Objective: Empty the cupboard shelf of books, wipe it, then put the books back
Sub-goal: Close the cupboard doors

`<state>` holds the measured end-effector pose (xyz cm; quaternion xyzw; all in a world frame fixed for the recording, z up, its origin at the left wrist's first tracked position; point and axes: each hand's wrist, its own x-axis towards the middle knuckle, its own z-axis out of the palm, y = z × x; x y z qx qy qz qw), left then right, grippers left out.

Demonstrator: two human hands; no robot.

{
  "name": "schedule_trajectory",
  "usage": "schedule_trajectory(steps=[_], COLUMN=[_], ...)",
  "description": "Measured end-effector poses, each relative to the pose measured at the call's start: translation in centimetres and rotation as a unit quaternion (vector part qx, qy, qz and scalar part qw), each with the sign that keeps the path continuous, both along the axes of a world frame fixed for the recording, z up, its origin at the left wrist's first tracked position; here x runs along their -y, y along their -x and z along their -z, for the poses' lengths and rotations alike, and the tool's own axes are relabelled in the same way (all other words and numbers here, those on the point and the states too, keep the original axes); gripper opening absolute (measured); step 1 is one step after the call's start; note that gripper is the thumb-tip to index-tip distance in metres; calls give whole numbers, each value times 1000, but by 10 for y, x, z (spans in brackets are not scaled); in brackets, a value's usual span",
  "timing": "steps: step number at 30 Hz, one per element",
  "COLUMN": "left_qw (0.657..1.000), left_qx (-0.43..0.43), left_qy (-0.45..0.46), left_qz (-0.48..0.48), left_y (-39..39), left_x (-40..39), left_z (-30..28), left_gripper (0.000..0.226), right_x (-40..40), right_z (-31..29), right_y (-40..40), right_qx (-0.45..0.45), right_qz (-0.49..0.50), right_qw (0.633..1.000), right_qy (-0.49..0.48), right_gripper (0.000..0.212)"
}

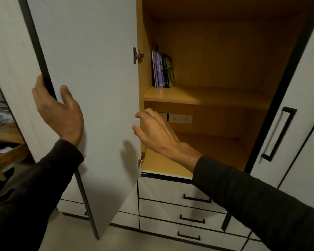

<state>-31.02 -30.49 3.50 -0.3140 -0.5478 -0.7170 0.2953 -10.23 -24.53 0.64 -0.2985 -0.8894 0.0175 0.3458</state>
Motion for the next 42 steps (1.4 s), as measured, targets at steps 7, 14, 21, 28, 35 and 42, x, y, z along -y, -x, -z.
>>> schedule_trajectory(steps=[7,14,21,28,35,42], left_qw=[1000,999,997,986,978,969], left_qx=[-2,26,-41,-124,-155,-137], left_qy=[-17,-16,-9,4,-17,5], left_qz=[11,35,68,110,140,205], left_y=[-9,-10,-46,-90,-123,-158], left_x=[-11,-22,-11,-14,-40,-60], left_z=[5,14,13,14,13,14], left_gripper=[48,51,40,32,37,51], right_x=[-7,-14,-15,-3,0,-12], right_z=[5,7,2,5,4,5], right_y=[-27,-45,-50,-46,-62,-105], right_qx=[15,12,2,0,-24,-10], right_qz=[42,65,53,6,-12,37], right_qw=[999,998,998,999,999,998], right_qy=[11,20,21,38,39,40], right_gripper=[42,42,48,60,53,57])
